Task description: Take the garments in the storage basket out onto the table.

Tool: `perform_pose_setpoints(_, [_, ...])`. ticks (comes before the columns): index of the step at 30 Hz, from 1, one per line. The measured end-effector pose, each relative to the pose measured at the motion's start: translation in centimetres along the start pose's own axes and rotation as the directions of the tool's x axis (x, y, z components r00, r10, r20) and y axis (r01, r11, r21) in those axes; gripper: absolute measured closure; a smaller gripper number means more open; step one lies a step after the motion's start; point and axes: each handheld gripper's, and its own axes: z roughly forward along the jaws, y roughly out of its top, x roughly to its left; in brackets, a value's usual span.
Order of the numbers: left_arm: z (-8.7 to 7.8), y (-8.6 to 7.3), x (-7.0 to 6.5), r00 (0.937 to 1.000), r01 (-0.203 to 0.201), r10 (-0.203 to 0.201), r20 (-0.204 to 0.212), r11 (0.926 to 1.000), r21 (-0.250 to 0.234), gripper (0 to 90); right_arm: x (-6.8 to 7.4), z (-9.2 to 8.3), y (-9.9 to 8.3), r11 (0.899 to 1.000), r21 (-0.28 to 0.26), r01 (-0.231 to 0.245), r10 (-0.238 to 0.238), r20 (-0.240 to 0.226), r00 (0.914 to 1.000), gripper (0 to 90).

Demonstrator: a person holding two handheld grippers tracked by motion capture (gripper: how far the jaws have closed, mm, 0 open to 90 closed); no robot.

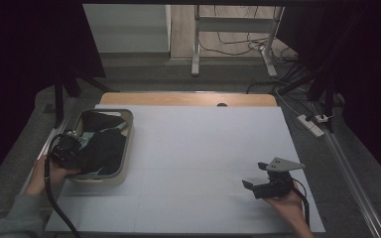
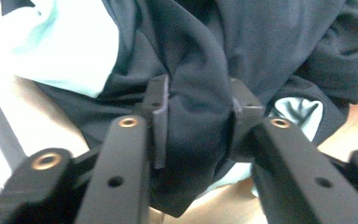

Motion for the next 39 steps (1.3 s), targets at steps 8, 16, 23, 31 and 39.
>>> perform_pose_setpoints(8, [-1.3,-0.5,0.3,0.9999,0.007,-0.006,0.009,0.9947,-0.102,73.4,0.0,0.0,0.0,1.000,0.001,0.001,-0.001,0.005,1.0000,7.5])
perform_pose_setpoints(16, [-2.6,-0.4,0.6,0.9993,0.027,-0.021,0.030,0.9789,-0.203,77.1,0.0,0.0,0.0,1.000,0.006,0.000,0.000,0.009,1.0000,7.5])
perform_pose_setpoints(23, [-3.3,-0.4,0.6,0.9982,0.051,-0.040,0.044,0.9615,-0.270,78.5,-0.1,0.0,0.0,1.000,0.007,0.001,-0.001,0.013,0.9999,7.5])
perform_pose_setpoints(31, [-4.1,-0.3,0.6,0.9961,0.079,-0.061,0.063,0.9383,-0.337,78.8,-0.1,0.0,-0.1,1.000,-0.006,-0.003,0.003,0.021,0.9998,7.5])
perform_pose_setpoints(39, [-4.7,-0.6,0.7,0.9934,0.112,-0.089,0.072,0.9018,-0.417,79.2,-0.1,-0.1,-0.1,1.000,-0.007,-0.005,0.005,0.022,0.9997,7.5])
